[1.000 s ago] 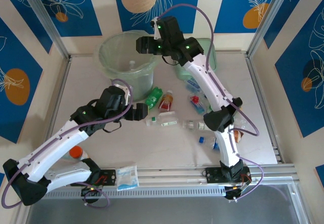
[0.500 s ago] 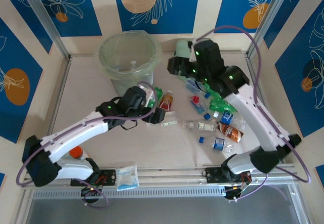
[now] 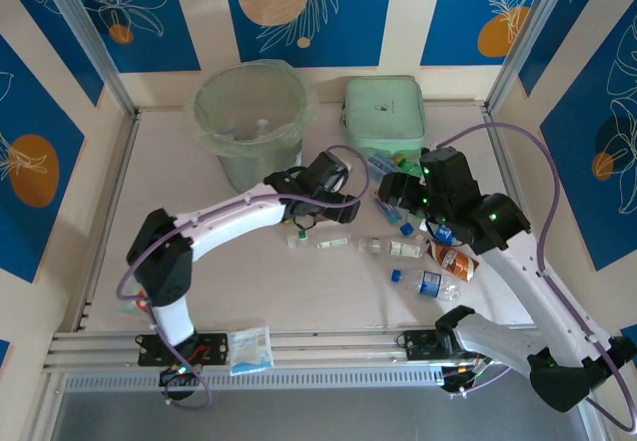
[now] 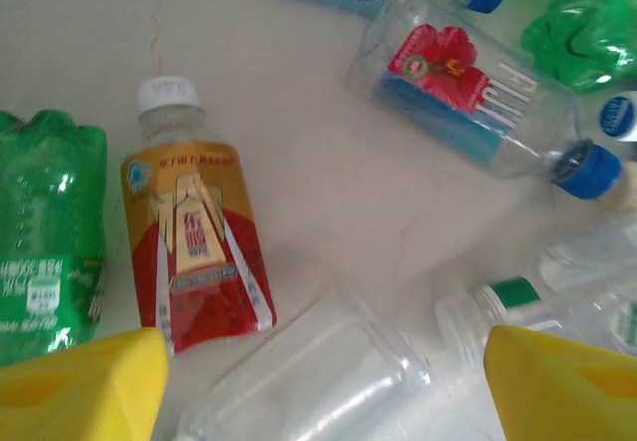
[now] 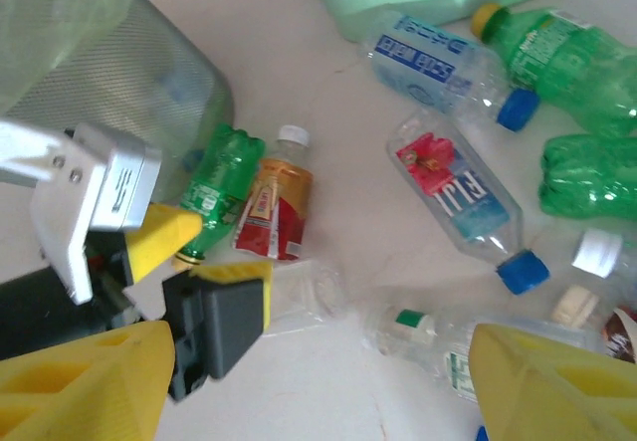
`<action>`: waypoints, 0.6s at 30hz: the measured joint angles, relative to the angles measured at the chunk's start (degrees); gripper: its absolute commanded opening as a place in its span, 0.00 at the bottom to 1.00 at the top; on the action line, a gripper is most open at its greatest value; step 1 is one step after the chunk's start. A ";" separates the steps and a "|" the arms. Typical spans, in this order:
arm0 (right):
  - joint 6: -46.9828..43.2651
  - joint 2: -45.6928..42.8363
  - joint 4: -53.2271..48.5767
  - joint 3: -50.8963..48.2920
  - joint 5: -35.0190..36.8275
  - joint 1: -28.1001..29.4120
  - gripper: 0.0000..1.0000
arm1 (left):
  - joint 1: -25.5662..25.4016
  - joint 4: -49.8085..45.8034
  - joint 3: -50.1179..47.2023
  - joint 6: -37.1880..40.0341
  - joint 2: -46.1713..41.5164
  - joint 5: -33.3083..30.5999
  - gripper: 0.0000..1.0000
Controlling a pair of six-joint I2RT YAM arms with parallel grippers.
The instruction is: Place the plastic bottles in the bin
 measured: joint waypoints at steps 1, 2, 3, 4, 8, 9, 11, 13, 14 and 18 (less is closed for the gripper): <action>0.17 -0.57 -0.31 -0.57 -0.02 -0.55 0.78 | -0.02 -0.26 0.83 0.11 1.31 -0.44 0.82; 0.22 -1.07 -0.52 -1.05 -0.07 -1.05 0.78 | -0.04 -0.66 1.42 0.13 2.27 -0.76 0.82; 0.35 -1.62 -0.72 -1.73 -0.20 -1.73 0.78 | -0.04 -1.05 1.95 0.13 3.23 -1.18 0.83; 0.42 -2.05 -1.03 -2.38 -0.39 -2.45 0.78 | -0.04 -1.64 2.45 0.09 4.13 -1.73 0.84; 0.94 -3.04 -2.32 -4.90 -1.60 -6.05 0.78 | -0.02 -4.33 5.68 0.07 7.65 -3.32 0.85; 1.07 -3.08 -2.51 -5.42 -2.01 -6.82 0.78 | 0.07 -4.68 6.58 0.07 8.57 -3.50 0.85; 1.25 -3.10 -3.02 -6.34 -3.02 -8.09 0.78 | 0.20 -5.64 8.26 0.04 10.27 -3.65 0.85; 1.27 -3.30 -3.32 -6.86 -3.80 -8.68 0.78 | 0.48 -6.32 9.46 -0.13 11.69 -3.65 0.86; 1.27 -3.45 -3.45 -6.99 -3.98 -8.70 0.78 | 0.70 -6.64 9.66 -0.31 12.20 -3.65 0.86; 1.25 -4.28 -3.85 -7.06 -4.57 -9.01 0.78 | 1.75 -7.98 9.70 -1.09 13.09 -3.63 0.86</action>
